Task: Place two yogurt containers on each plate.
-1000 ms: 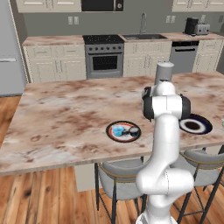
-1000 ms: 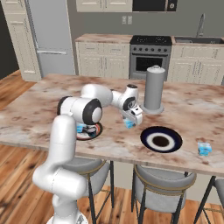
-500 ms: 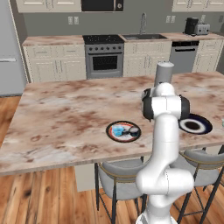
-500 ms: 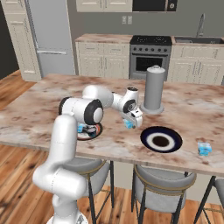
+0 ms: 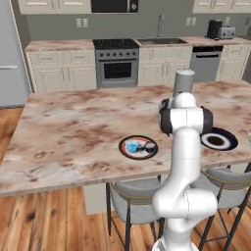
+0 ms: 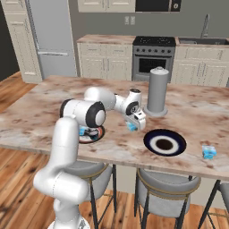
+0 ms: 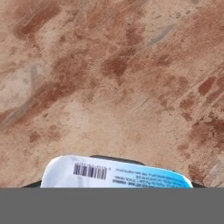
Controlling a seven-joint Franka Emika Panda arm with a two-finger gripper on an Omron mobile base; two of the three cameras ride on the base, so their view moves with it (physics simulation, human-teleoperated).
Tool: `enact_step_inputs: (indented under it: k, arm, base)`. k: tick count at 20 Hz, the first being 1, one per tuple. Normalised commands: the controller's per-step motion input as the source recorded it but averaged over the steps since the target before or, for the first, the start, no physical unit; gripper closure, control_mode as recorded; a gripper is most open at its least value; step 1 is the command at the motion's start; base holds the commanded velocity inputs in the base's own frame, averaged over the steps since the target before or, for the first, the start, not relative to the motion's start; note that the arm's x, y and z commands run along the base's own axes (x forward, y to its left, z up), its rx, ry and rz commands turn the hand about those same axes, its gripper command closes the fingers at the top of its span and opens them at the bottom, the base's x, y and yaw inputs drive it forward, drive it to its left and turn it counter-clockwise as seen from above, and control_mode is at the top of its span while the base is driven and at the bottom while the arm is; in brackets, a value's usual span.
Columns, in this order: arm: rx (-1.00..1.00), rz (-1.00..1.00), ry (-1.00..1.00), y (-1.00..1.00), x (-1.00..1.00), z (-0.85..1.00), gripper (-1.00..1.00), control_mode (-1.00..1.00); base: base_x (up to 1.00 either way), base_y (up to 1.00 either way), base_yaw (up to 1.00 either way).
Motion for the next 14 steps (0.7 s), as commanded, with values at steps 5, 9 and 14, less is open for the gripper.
enact_step_inputs:
  k: [5,9,14]
  arm:
    - [0.00,0.15,0.00,0.00,-0.28,0.43,1.00,-1.00]
    - [0.00,0.23,-0.01,-0.01,-0.64,0.67,1.00,-1.00]
    - [0.00,0.29,0.01,0.29,-0.65,0.53,1.00,-1.00]
  base:
    - [0.00,0.00,0.00]
    - [0.00,0.00,0.00]
    - [0.00,0.00,0.00]
